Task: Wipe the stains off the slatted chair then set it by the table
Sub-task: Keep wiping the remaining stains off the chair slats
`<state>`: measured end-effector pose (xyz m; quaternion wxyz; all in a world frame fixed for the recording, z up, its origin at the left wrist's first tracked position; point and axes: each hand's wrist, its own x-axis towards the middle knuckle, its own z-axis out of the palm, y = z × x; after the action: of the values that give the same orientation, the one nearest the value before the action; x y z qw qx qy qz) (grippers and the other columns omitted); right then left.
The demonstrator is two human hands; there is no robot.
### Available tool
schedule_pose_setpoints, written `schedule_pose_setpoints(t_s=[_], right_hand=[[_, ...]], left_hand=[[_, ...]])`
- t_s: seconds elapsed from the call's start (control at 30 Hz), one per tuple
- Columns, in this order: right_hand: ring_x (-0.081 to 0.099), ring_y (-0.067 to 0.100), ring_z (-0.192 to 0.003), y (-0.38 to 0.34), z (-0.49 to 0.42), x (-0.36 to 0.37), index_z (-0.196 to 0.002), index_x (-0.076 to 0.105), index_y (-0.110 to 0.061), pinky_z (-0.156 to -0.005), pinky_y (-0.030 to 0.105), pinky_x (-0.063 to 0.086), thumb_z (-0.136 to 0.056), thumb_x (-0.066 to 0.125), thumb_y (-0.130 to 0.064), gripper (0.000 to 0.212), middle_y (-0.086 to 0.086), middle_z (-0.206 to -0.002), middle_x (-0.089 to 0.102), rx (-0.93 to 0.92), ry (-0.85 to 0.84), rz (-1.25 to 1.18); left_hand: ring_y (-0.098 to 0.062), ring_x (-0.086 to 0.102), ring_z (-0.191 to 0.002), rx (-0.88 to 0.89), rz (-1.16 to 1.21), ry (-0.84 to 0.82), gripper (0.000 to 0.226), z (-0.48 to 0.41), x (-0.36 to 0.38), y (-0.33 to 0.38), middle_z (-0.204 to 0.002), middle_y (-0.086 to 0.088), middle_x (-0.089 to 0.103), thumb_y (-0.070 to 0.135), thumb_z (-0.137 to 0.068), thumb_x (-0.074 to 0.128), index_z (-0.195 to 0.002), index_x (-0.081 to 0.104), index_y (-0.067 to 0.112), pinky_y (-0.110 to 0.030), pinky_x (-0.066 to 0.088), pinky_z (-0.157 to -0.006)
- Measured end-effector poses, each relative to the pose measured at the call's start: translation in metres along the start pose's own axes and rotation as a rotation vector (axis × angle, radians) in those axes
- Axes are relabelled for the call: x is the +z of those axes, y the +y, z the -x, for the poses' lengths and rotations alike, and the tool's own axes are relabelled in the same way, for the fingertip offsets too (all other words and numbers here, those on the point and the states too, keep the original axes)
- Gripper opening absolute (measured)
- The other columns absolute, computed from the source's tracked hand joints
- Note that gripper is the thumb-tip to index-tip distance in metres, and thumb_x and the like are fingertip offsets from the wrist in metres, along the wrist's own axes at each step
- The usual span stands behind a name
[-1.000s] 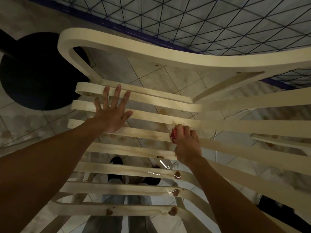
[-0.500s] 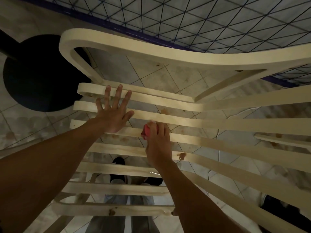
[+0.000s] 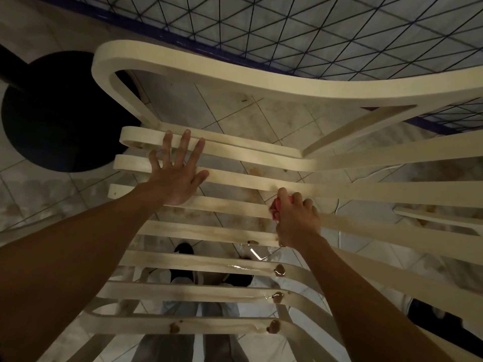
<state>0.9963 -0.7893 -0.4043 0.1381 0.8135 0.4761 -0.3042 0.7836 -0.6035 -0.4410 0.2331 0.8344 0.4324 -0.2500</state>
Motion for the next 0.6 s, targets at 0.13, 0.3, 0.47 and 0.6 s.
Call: schedule_pose_setpoints(t_s=[0.13,0.3,0.47,0.6], right_hand=[[0.045,0.033,-0.115,-0.006,-0.008,0.010,-0.136,0.034,-0.016,-0.094,0.043,0.045,-0.095,0.057,-0.022,0.048,0.012,-0.134,0.045,-0.087,-0.003,-0.218],[0.041,0.034,-0.119,-0.037,-0.005,0.023,-0.139,0.037,-0.011,-0.101,0.042,0.040,-0.096,0.056,-0.020,0.048,0.015,-0.137,0.043,-0.162,0.105,-0.279],[0.037,0.030,-0.127,-0.088,0.001,0.040,-0.141,0.036,-0.016,-0.104,0.039,0.045,-0.089,0.066,-0.017,0.060,0.011,-0.142,0.041,-0.239,0.201,-0.271],[0.042,0.034,-0.124,-0.119,0.001,0.046,-0.140,0.041,-0.013,-0.104,0.044,0.044,-0.083,0.072,-0.015,0.065,0.014,-0.140,0.045,-0.298,0.266,-0.291]], left_hand=[[-0.032,-0.046,-0.136,0.008,0.008,-0.002,0.073,0.000,0.000,0.000,-0.148,0.005,-0.051,0.062,-0.099,0.015,-0.147,-0.033,0.037,-0.064,-0.011,-0.113],[-0.033,-0.045,-0.136,-0.003,-0.005,0.004,0.073,0.000,0.000,0.002,-0.149,0.004,-0.050,0.062,-0.099,0.014,-0.147,-0.034,0.035,-0.063,-0.012,-0.113],[-0.033,-0.044,-0.137,-0.021,-0.012,0.004,0.073,-0.001,0.001,0.003,-0.148,0.004,-0.051,0.063,-0.098,0.013,-0.147,-0.034,0.036,-0.062,-0.011,-0.114],[-0.033,-0.043,-0.138,-0.013,-0.010,0.017,0.073,-0.002,0.003,0.002,-0.149,0.003,-0.049,0.062,-0.098,0.014,-0.147,-0.033,0.035,-0.063,-0.010,-0.114]])
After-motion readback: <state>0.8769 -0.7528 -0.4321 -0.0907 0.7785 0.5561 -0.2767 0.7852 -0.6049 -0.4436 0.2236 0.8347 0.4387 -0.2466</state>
